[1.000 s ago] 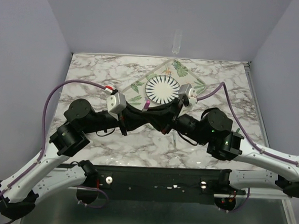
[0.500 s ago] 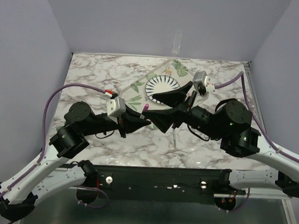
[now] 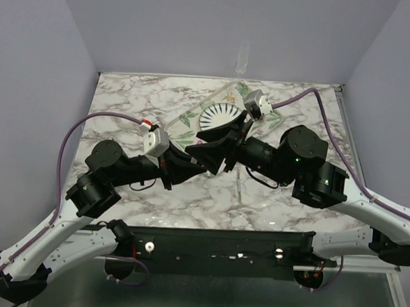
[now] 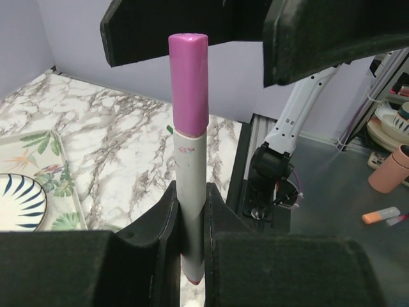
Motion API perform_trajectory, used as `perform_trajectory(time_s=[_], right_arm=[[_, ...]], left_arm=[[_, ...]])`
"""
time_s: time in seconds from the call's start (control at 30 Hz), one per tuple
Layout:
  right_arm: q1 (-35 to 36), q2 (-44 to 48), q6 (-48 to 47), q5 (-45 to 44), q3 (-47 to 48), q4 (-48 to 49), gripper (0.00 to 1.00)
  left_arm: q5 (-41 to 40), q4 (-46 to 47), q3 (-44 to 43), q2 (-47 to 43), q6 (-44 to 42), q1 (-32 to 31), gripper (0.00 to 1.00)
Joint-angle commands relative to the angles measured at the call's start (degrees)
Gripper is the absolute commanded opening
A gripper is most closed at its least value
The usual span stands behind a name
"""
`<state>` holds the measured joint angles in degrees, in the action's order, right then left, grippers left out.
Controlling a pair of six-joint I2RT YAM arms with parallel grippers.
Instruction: Insert the pens into the pen caps
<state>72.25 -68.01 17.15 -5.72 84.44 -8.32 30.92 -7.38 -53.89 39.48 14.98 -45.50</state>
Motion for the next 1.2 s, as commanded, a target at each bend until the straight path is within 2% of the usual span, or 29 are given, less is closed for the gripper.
perform_trajectory(time_s=[0.0,0.1,0.83,1.0,1.17], right_arm=[[-0.44,-0.98,0.87,0.62,1.69,-1.00,0.59],[-0.53,-1.69,0.61,0.97,1.78,-0.39,0.54],[-1.50,-2.74,0.08,1.41,-0.33,5.24,0.51],[-1.58,-2.83,-0.01,1.94,-0.68,5.33,0.44],[-1.58,-2.92,-0.01,2.64,-1.39,5.06,0.45]], left_arm=[[1.34,0.96,-1.48,-0.72,2.42,-0.12,0.00],[1.51,1.40,-1.22,-0.81,2.77,-0.21,0.00],[2.48,1.40,-0.43,-0.99,1.98,-0.21,0.00],[2.57,1.58,-0.43,-0.99,1.98,-0.21,0.00],[3.01,1.58,-0.78,-0.99,1.80,-0.12,0.00]])
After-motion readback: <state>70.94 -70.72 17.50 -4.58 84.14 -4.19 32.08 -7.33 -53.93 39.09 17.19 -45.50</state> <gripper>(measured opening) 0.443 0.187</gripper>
